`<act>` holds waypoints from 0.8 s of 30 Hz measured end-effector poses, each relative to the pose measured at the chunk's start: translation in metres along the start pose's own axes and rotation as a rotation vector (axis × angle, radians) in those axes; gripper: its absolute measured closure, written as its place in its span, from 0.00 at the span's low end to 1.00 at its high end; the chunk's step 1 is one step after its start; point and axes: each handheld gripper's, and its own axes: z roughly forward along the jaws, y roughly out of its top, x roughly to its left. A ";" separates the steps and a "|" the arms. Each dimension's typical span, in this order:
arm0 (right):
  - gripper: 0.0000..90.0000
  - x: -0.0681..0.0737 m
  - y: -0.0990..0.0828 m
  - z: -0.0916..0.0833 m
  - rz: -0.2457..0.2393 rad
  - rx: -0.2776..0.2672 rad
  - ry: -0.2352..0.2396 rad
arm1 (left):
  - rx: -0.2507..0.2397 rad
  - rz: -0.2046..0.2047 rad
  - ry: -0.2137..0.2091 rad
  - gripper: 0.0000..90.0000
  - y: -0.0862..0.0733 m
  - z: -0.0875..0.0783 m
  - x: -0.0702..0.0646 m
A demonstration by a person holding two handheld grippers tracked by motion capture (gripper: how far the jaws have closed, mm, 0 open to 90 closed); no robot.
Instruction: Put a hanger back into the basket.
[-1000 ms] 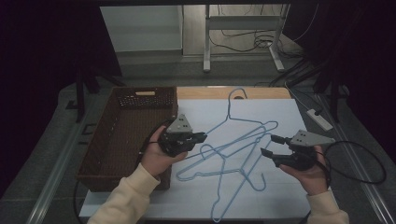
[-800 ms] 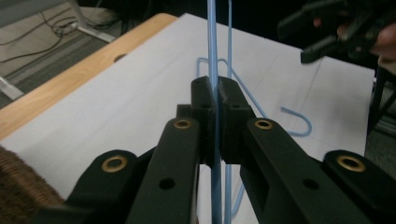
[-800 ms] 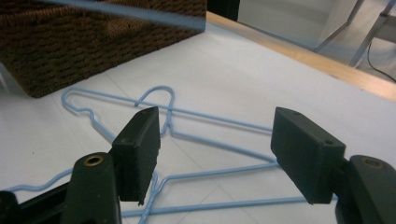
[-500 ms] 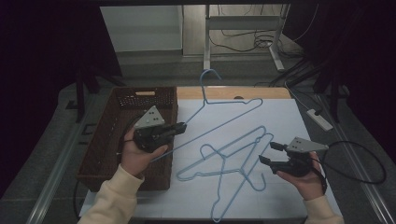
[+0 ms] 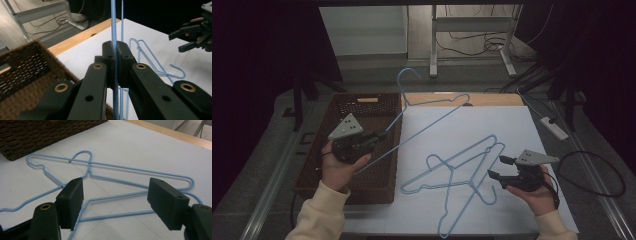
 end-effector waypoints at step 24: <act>0.32 -0.001 -0.003 0.003 0.006 0.022 0.003 | 0.033 -0.097 0.210 0.96 -0.038 -0.054 0.062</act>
